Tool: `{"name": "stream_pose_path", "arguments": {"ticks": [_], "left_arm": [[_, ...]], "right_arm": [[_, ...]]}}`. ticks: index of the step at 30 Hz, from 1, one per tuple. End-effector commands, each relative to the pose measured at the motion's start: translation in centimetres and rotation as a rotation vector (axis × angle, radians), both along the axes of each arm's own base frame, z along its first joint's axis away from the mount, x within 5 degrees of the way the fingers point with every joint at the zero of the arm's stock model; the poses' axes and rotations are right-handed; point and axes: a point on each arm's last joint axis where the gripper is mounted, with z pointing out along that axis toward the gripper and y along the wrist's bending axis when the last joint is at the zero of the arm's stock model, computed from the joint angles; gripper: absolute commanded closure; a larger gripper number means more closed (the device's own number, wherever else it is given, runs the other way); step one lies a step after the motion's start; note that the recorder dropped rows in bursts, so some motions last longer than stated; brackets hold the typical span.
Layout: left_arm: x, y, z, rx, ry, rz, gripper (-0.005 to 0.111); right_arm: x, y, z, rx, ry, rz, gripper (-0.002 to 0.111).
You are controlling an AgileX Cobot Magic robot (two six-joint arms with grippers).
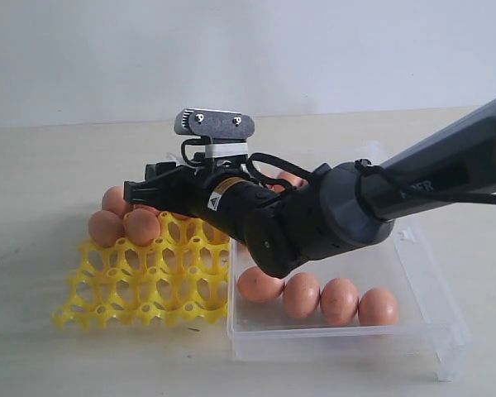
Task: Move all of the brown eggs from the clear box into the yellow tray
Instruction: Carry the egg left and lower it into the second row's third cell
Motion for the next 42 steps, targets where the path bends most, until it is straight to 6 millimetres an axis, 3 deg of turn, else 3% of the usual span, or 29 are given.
{"name": "stream_pose_path", "arguments": {"ticks": [1,31,42], "left_arm": [[0.0,0.0,0.3,-0.007,-0.020,0.001,0.107],[0.0,0.0,0.3,-0.007,-0.020,0.001,0.107],[0.0,0.0,0.3,-0.007,-0.020,0.001,0.107]], "right_arm": [[-0.1,0.1,0.2,0.010,-0.032,0.012,0.108],[-0.1,0.3,-2.6,-0.045,-0.027,0.043,0.108],[-0.1,0.3,-2.5,-0.043,-0.033,0.043,0.108]]}}
